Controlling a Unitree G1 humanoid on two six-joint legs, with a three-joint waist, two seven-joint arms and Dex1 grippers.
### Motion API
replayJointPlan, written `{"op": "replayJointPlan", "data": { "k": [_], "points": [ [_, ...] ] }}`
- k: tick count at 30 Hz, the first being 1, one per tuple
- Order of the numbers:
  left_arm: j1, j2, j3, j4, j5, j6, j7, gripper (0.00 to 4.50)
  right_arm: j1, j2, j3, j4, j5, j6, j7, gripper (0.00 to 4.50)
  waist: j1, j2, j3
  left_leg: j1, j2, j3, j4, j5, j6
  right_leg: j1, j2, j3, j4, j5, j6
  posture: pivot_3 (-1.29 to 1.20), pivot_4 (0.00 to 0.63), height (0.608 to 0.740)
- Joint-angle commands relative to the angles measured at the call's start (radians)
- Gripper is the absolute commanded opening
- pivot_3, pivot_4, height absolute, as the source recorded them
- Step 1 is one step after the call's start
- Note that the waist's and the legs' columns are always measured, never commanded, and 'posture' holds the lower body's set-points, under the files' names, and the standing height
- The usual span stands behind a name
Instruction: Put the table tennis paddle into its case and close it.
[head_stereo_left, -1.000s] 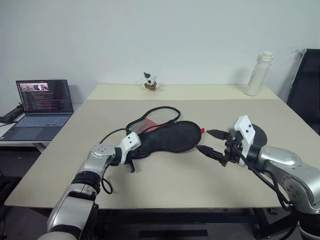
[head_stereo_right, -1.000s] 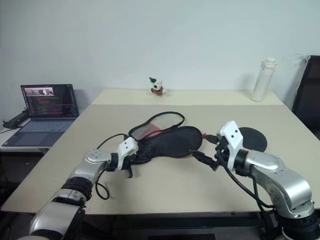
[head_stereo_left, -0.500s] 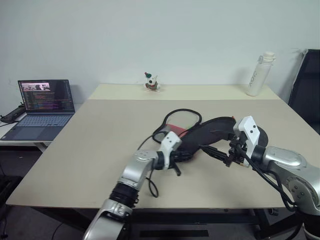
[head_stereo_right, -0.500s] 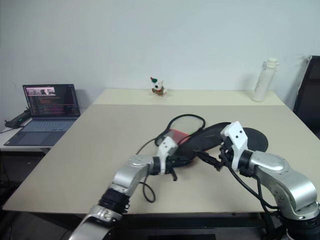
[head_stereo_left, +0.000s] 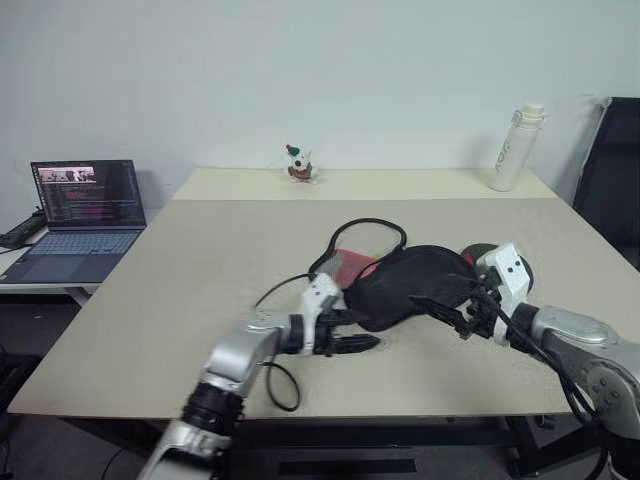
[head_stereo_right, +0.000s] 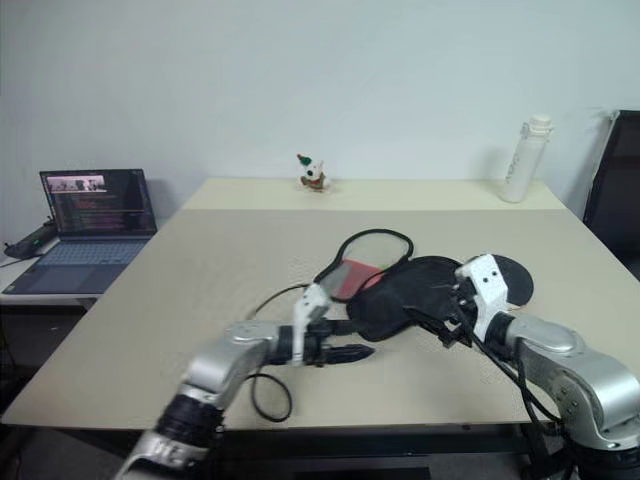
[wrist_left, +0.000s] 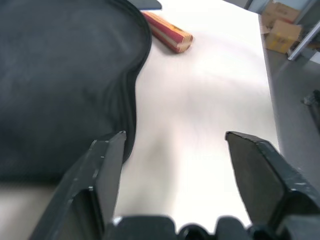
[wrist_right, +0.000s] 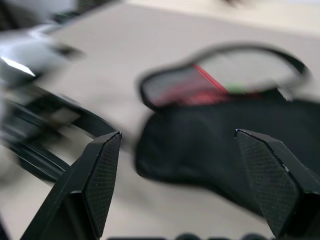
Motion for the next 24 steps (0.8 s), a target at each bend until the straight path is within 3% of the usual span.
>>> {"op": "replayJointPlan", "data": {
  "k": [1,8,24],
  "points": [
    [-0.005,0.081,0.082,-0.013,-0.039,-0.045,-0.039,3.5,0.012,0.049,-0.031,0.03,-0.004,0.091,-0.103,3.96,0.002,0.0,0.0,0.0,0.0,0.0,0.0,0.0,0.0,0.0,0.0,0.0,0.0,0.0,0.0,0.0,0.15,0.74],
    [0.001,0.173,0.145,0.017,-0.063,-0.075,-0.06,3.5,-0.007,0.206,-0.007,0.152,-0.097,0.078,-0.258,3.96,0.003,0.0,0.0,-0.001,0.0,0.001,0.0,0.0,0.0,0.0,-0.002,0.001,-0.002,0.0,0.0,0.0,0.15,0.74],
    [-0.004,0.161,0.135,0.02,-0.057,-0.095,-0.029,3.5,-0.243,0.461,-0.076,0.396,-0.123,0.029,-0.345,3.96,-0.002,0.0,0.0,-0.001,0.0,0.001,-0.001,0.0,0.0,-0.001,0.0,0.001,0.0,0.0,0.0,0.0,0.15,0.74]
  ]
}}
